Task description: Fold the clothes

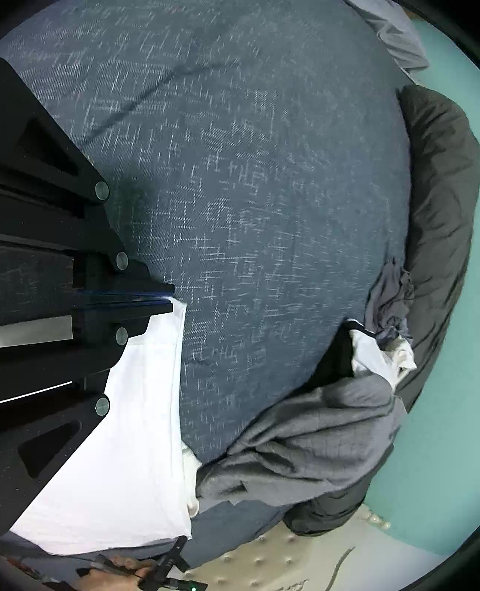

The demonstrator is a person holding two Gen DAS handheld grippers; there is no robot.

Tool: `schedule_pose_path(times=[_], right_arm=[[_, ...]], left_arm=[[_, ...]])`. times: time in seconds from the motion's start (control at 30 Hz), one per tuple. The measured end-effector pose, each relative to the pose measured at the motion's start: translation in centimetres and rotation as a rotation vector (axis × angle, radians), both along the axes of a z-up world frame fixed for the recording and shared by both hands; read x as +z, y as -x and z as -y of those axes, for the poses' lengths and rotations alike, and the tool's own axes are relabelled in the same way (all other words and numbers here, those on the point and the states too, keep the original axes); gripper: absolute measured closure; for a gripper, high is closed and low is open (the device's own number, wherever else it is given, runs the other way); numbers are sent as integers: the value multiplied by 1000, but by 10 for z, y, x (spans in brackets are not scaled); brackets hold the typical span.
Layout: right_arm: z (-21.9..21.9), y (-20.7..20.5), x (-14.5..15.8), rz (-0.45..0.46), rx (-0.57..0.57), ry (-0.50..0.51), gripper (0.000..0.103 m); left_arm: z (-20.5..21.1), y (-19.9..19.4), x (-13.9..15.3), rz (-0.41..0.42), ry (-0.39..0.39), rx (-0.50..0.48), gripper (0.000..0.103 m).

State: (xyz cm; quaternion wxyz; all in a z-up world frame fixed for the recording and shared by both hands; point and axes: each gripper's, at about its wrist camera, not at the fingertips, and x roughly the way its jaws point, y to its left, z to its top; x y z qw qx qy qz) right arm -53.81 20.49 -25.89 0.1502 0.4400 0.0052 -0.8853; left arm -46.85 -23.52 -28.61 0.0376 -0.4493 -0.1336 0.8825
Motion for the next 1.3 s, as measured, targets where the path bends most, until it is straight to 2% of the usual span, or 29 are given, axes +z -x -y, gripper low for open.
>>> schedule_pose_path(times=[0.17,0.23,0.3,0.5,0.57,0.7,0.83,0.97,1.03,1.2,1.3], right_arm=[[5,6,-9,20,-19,-24,99],[0,3,-5,21,-37,-28,98],[-6,-3,1,13,-55,-23,86],[-22,-66,37,-9,3,154,85],[-25,-93,47,-7,30,199,85],[-33,-154,54,23,76,227,85],[-67,-195,39,97,36,220,85],[-101,-223,22,166,-7,248,84],[-110,-235,14,200,-7,256,80],[-113,-253,4,252,1,258,76],[-107,-262,-3,263,20,251,76]], left_arm=[[1,1,-6,16,-13,24,98],[3,-7,0,4,-15,35,81],[7,-19,9,-4,-30,45,78],[4,-86,32,-50,-59,78,67],[-2,-110,35,-59,-85,84,66],[-16,-157,31,-43,-131,90,65],[-25,-198,24,-7,-143,85,65],[-29,-236,14,37,-165,78,65],[-28,-252,10,46,-176,85,65],[-23,-278,0,51,-205,122,65],[-27,-285,-3,39,-190,97,65]])
